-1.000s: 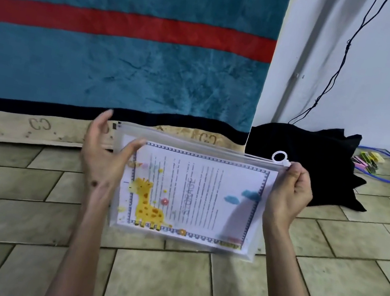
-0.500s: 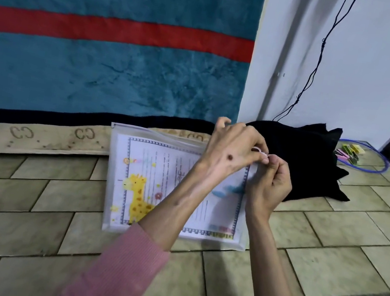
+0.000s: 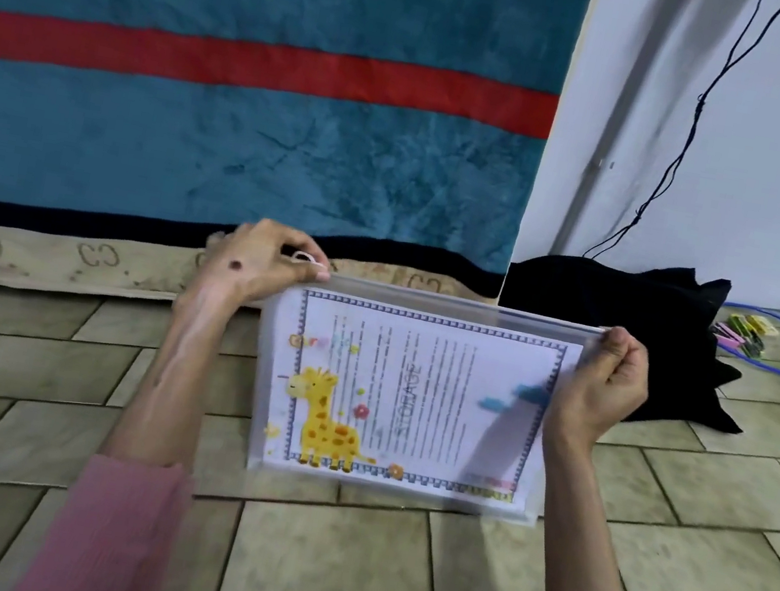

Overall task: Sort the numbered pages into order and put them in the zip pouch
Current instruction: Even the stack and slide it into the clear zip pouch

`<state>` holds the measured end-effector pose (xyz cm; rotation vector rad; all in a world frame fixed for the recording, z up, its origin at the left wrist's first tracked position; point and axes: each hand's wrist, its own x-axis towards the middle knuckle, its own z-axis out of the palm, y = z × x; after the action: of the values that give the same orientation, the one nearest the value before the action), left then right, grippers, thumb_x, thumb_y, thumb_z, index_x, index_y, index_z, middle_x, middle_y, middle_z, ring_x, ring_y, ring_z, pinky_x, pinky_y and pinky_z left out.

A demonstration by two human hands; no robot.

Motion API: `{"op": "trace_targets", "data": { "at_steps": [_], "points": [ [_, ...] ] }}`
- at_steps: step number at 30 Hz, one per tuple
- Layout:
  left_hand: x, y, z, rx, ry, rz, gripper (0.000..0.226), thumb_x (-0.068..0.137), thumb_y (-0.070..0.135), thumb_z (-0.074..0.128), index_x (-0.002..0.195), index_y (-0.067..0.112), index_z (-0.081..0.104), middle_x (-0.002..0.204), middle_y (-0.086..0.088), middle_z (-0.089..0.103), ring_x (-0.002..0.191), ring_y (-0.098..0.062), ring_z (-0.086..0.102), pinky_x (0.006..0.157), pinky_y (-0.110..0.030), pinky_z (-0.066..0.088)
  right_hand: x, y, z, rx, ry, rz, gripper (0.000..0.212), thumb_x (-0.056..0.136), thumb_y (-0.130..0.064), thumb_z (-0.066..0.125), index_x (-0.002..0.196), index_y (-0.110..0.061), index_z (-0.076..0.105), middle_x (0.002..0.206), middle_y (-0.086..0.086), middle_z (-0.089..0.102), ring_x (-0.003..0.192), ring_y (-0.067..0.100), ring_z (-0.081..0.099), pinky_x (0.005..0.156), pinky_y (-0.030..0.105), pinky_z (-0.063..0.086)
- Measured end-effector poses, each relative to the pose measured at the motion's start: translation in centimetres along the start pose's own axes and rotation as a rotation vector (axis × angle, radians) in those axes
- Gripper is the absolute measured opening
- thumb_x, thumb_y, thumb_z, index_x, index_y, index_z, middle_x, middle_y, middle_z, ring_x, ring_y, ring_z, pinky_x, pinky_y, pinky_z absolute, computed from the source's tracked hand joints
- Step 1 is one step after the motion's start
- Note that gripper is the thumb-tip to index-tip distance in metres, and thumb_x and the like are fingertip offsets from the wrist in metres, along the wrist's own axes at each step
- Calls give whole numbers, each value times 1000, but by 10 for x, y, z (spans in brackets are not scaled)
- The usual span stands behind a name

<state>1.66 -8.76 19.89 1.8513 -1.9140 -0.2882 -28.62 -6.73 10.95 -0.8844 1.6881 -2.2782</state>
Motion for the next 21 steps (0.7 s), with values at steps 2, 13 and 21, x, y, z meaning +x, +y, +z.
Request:
{"op": "trace_targets", "data": {
  "at_steps": [2,13,21],
  "points": [
    [-3,-22,-9,-49,14,-47,10,74,47,70,67,44,63,110,10,68,116,-17,55,104,-42,35,1,2,-2,-18,-4,-12,32,96,-24,43,91,0,63,73,-9,54,65,-11,49,70,20,39],
    [-53,-65,66,-857,-32,-341,14,88,13,59,99,13,50,97,-7,65,68,-9,64,52,-14,51,-40,28,-38,-161,-422,-63,41,96,-23,49,134,-12,39,98,-4,56,84,-14,55,72,5,41],
    [-79,-105,144,-518,192,-534,38,87,19,63,113,-7,57,110,-23,63,102,-37,59,80,-38,44,-86,75,-27,-562,-691,18,43,93,-13,51,135,-6,44,132,17,51,122,32,48,99,35,38]
  ]
}}
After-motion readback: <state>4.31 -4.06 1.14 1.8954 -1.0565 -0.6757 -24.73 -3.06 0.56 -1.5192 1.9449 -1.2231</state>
